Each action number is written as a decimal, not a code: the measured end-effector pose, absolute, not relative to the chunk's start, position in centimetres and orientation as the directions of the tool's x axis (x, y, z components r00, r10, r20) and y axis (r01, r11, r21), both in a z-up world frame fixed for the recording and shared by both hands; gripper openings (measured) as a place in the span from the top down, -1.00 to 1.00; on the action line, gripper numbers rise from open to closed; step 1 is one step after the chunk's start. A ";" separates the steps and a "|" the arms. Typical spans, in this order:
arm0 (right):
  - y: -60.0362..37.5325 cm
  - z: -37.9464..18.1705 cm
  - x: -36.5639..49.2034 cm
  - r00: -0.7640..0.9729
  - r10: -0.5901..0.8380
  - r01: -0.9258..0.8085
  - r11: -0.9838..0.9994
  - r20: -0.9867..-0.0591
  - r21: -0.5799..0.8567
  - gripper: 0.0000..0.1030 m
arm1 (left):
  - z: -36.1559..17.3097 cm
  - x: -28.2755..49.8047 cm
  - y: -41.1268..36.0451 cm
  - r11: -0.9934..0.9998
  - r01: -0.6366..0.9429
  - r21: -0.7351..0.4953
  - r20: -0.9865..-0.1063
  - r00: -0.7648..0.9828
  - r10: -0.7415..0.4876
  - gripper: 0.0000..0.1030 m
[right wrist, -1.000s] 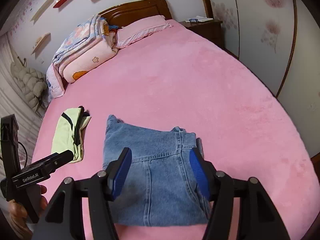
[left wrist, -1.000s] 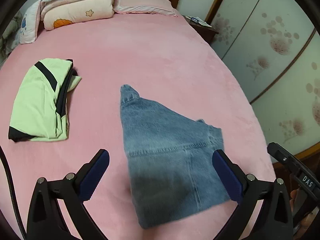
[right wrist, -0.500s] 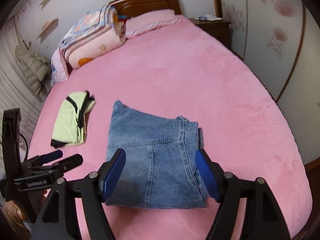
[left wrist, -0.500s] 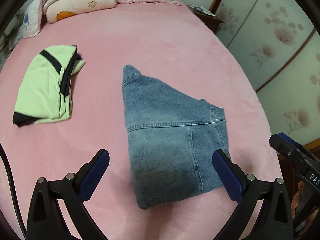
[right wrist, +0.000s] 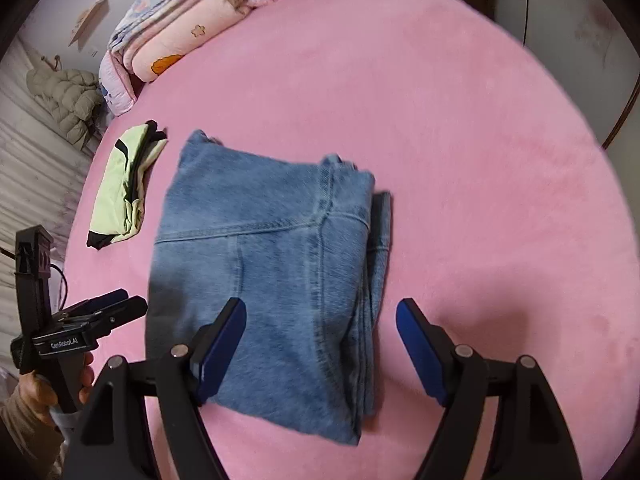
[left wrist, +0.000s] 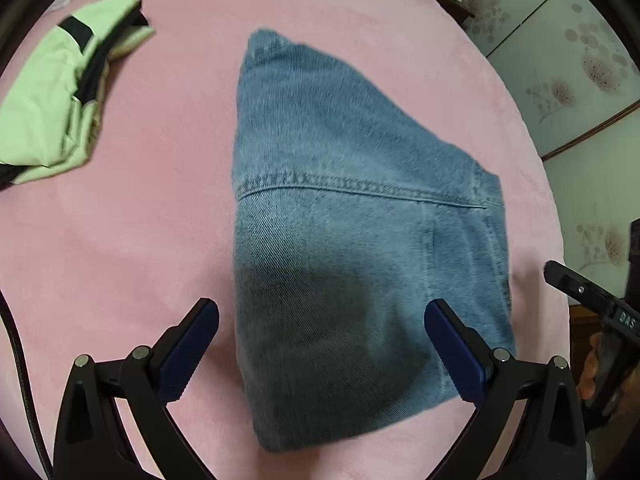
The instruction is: Fold large clothes
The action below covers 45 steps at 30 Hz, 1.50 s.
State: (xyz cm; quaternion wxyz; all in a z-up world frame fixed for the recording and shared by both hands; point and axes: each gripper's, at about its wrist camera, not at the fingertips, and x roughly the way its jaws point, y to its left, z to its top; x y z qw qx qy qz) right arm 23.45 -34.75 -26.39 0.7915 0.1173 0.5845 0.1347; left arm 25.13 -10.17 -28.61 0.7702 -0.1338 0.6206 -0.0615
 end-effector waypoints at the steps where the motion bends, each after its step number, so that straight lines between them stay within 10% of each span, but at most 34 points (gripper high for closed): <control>1: -35.3 -27.5 23.8 0.268 0.381 -0.063 0.924 -0.885 0.378 -0.51 | -29.1 25.4 -10.0 0.952 -0.074 -0.297 -0.936 0.221 -0.275 -0.98; 30: -33.9 -39.1 30.9 0.093 0.720 -0.031 0.692 -0.687 0.721 -0.53 | -38.8 30.2 -8.8 0.822 -0.058 -0.567 -0.819 0.151 -0.554 -0.83; 38: -33.5 -37.2 30.1 0.138 0.679 -0.056 0.732 -0.721 0.679 0.47 | -35.5 29.2 -11.0 0.894 -0.025 -0.448 -0.877 0.207 -0.434 -0.03; 45: -30.5 -30.7 27.2 0.233 0.599 -0.098 0.798 -0.766 0.594 0.57 | -29.4 25.8 -11.2 0.918 0.014 -0.397 -0.881 0.274 -0.386 0.16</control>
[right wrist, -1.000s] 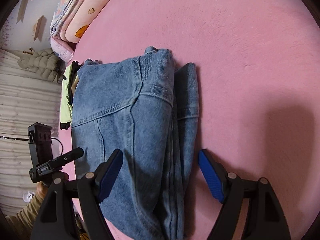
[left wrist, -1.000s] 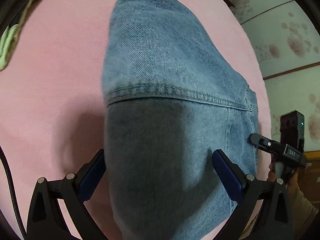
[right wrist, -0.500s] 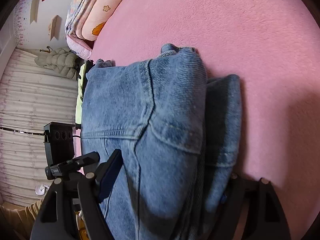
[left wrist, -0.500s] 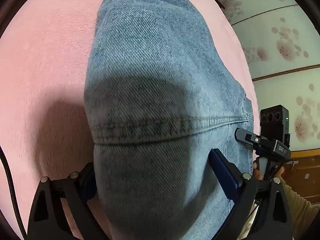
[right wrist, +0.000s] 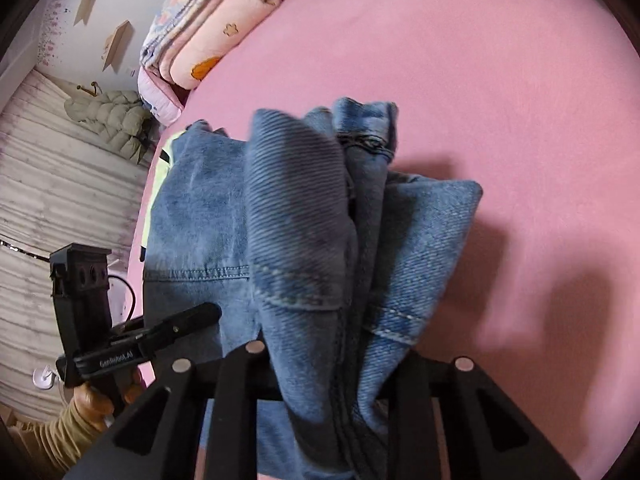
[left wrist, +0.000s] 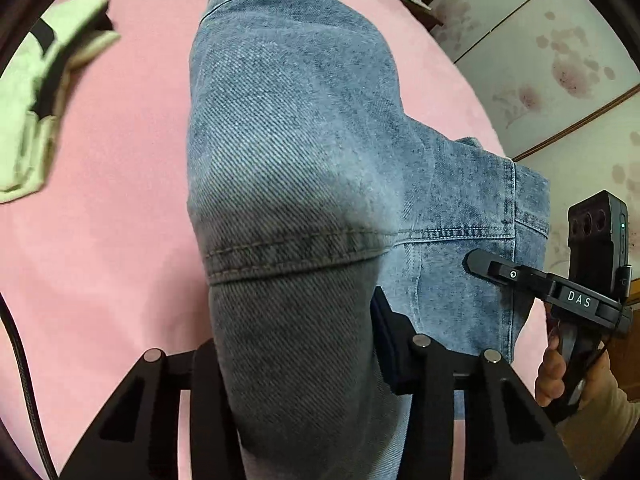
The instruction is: Fold large clothes
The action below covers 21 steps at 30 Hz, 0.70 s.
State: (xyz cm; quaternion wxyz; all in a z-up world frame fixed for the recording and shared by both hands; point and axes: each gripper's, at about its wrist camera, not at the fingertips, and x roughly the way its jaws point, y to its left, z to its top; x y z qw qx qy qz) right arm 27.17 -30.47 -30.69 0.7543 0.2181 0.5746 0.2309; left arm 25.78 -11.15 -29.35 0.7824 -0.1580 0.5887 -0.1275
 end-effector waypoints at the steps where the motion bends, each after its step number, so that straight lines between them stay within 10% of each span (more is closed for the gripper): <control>1: -30.0 -29.8 26.6 0.237 0.595 -0.100 0.802 -0.768 0.589 0.57 | -28.4 25.1 -10.6 0.918 0.020 -0.395 -0.881 0.275 -0.385 0.16; 21: 1.0 -18.1 28.8 0.185 0.724 -0.240 0.689 -0.665 0.684 0.57 | -13.2 28.3 23.6 0.963 0.019 -0.268 -0.903 0.344 -0.259 0.15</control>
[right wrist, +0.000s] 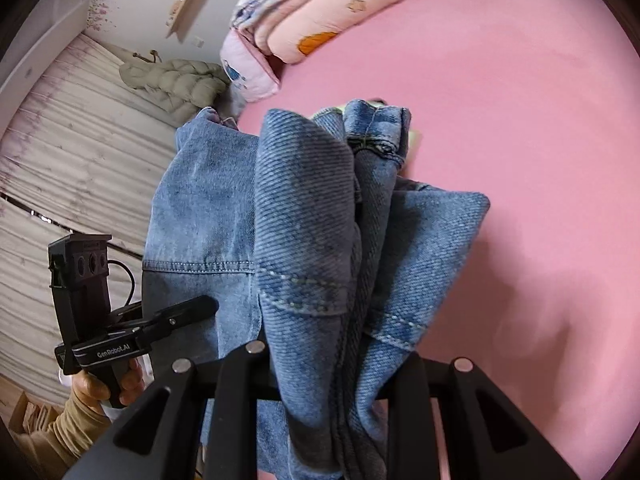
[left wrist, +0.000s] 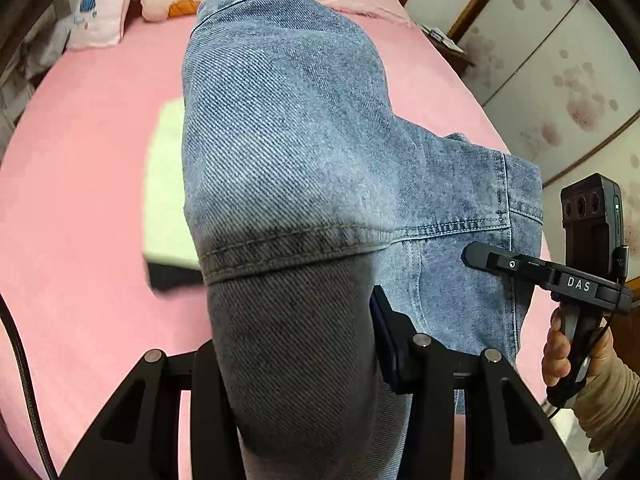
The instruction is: Fold large clothes
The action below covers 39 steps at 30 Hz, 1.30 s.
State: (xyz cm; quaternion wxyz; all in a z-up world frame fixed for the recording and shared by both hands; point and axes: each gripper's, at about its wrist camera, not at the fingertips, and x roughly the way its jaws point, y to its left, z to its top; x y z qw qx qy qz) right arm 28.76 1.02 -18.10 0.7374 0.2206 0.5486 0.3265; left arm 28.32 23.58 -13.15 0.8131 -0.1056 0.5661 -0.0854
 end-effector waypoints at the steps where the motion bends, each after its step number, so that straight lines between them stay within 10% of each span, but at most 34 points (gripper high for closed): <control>1: 2.4 -18.1 30.0 0.193 0.726 -0.245 0.687 -0.660 0.684 0.57 | -13.4 30.0 25.3 0.963 0.027 -0.270 -0.899 0.350 -0.262 0.15; 15: 14.8 -28.8 45.5 0.213 0.658 -0.188 0.753 -0.723 0.630 0.57 | -26.9 44.8 37.9 0.951 -0.023 -0.309 -0.898 0.335 -0.284 0.09; 31: 16.2 -32.8 46.6 0.233 0.565 -0.274 0.819 -0.791 0.504 0.23 | -32.0 44.3 38.9 0.975 -0.079 -0.206 -0.897 0.413 -0.156 -1.00; 39: 18.0 -29.6 44.3 0.268 0.374 -0.334 0.900 -0.888 0.279 0.11 | -28.6 41.8 37.0 0.983 -0.167 -0.073 -0.898 0.441 0.008 -0.99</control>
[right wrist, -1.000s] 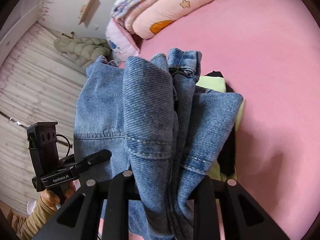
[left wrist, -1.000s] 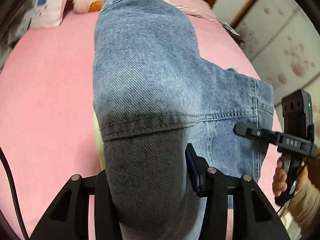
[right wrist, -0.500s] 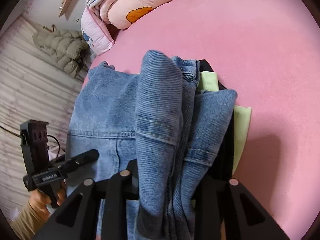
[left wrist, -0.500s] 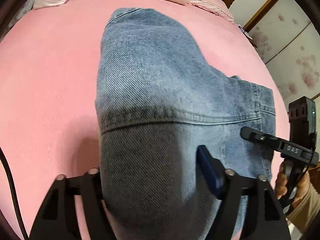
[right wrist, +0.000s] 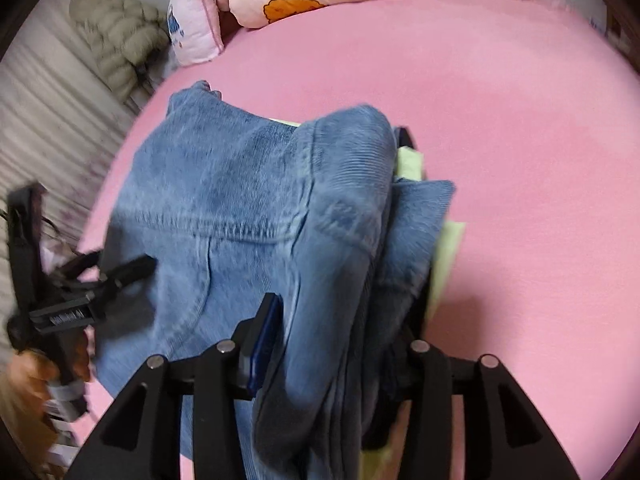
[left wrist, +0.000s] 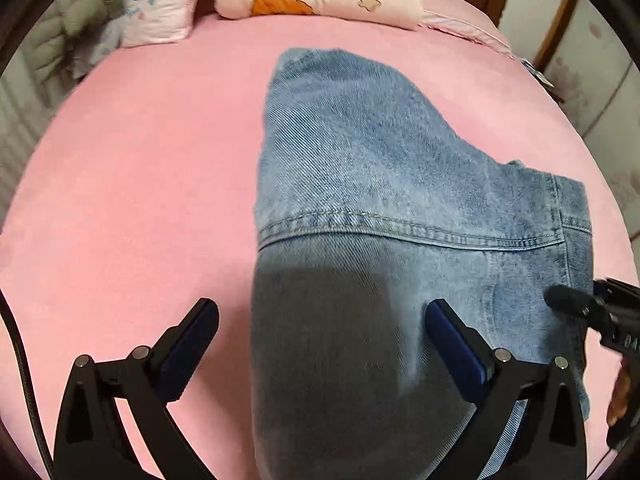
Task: Fold large clothes
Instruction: 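Place the held jacket onto the folded green garment, then open both tools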
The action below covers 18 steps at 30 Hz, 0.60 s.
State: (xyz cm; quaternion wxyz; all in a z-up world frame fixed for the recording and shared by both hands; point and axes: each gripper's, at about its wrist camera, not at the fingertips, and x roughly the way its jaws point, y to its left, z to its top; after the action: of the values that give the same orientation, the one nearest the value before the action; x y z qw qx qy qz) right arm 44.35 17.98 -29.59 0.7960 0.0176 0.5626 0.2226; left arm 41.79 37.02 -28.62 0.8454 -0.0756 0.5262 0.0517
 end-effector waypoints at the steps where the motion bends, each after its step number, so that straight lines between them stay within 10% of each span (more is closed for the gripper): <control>1: 17.8 -29.2 43.8 0.281 0.353 -0.339 0.906 -0.892 0.252 0.11 | -28.0 41.5 36.8 0.982 -0.177 -0.070 -0.893 0.450 0.018 -0.99; 18: 17.1 -18.8 34.5 0.486 0.228 -0.324 0.944 -0.844 0.068 0.19 | -17.1 32.0 33.9 0.967 -0.247 -0.055 -0.875 0.479 0.073 -0.99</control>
State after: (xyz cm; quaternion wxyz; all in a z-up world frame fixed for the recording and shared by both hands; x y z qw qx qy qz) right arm 34.47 17.06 -18.78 0.8604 -0.0501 0.4811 0.1602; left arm 32.04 33.91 -17.15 0.8555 -0.0869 0.5017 0.0937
